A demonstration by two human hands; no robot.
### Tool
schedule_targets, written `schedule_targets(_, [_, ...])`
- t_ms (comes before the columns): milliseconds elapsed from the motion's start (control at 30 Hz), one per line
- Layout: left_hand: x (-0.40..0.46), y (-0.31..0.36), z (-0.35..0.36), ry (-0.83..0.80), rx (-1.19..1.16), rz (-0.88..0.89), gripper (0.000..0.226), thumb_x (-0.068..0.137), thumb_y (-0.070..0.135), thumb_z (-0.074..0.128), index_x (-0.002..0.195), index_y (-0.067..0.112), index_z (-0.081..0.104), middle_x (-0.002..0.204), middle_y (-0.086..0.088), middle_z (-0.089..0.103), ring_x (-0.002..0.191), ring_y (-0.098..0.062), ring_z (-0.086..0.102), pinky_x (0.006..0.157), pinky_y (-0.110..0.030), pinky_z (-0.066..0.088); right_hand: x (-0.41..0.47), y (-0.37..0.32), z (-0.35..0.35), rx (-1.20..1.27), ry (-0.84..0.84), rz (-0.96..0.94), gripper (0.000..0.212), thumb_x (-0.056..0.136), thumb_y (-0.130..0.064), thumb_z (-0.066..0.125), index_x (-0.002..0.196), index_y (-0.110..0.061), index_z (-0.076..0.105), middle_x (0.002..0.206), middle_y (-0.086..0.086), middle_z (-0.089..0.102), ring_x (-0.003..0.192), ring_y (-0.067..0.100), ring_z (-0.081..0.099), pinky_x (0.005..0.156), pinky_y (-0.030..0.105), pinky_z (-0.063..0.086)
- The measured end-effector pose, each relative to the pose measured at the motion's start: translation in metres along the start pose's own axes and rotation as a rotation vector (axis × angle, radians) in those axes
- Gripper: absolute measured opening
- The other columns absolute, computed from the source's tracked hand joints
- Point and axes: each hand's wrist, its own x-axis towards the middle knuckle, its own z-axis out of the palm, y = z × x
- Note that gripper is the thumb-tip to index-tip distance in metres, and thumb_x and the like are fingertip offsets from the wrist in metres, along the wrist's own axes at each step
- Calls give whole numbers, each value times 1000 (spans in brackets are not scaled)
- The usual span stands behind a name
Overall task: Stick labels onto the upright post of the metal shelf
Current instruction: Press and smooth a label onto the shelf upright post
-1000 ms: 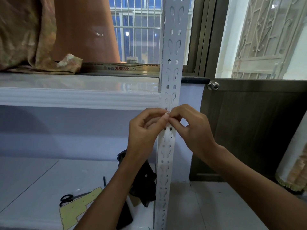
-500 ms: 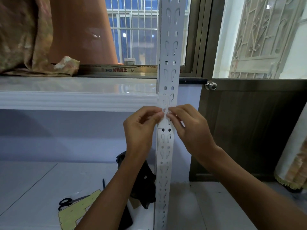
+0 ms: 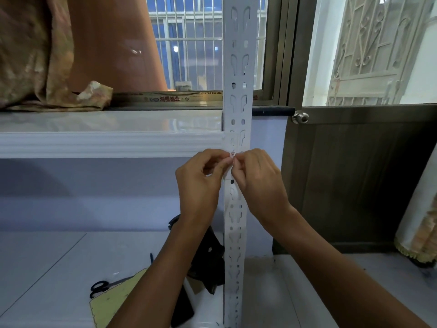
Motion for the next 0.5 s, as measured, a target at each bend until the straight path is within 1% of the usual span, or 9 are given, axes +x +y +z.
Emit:
schedule_targets(67, [1, 1, -5, -20, 21, -12, 9, 89, 14, 76, 98, 14, 78, 90, 5, 77, 89, -10, 73, 87, -30, 60, 3, 1, -2, 80, -23, 112, 5, 95, -4, 60, 91, -1, 61, 80, 11, 59, 68, 22, 56, 59, 37, 53])
schedule_targets(133, [3, 2, -10, -39, 28, -27, 10, 89, 15, 76, 99, 14, 77, 91, 4, 78, 89, -11, 74, 88, -34, 61, 2, 6, -4, 197, -40, 167, 6, 97, -7, 59, 95, -2, 62, 84, 8, 58, 72, 14, 53, 64, 29, 52])
schedule_targets(200, [4, 1, -13, -50, 30, -39, 11, 90, 14, 76, 100, 14, 78, 93, 4, 78, 90, -11, 74, 89, -36, 61, -3, 11, -6, 262, -53, 163, 8, 98, -9, 61, 102, -3, 65, 91, 8, 62, 79, 12, 56, 72, 26, 53])
schedule_targets(300, [3, 2, -11, -37, 33, -51, 12, 90, 13, 75, 102, 14, 78, 96, 5, 78, 93, -10, 74, 91, -35, 61, -12, 11, -10, 210, -47, 77, 17, 95, -7, 67, 109, 3, 68, 97, 15, 68, 88, 22, 67, 82, 29, 57])
schedule_targets(333, [1, 2, -10, -26, 29, -57, 13, 90, 12, 75, 103, 14, 79, 96, 5, 78, 93, -9, 73, 92, -35, 61, -13, 10, -11, 185, -44, 46, 18, 95, -7, 66, 108, 4, 69, 97, 17, 69, 89, 24, 68, 82, 32, 58])
schedule_targets(400, [-2, 4, -7, -6, 22, -63, 14, 90, 10, 75, 103, 14, 79, 96, 5, 78, 93, -8, 73, 91, -34, 61, -14, 6, -12, 123, -54, -9, 20, 97, -10, 61, 107, 6, 69, 94, 18, 69, 85, 27, 68, 76, 36, 60])
schedule_targets(500, [-4, 4, -7, 3, 32, -56, 17, 90, 8, 75, 105, 14, 79, 97, 5, 78, 93, -6, 73, 92, -30, 60, -12, 9, -6, 21, -89, -70, 17, 97, -8, 63, 104, 7, 69, 89, 17, 68, 80, 27, 67, 68, 38, 59])
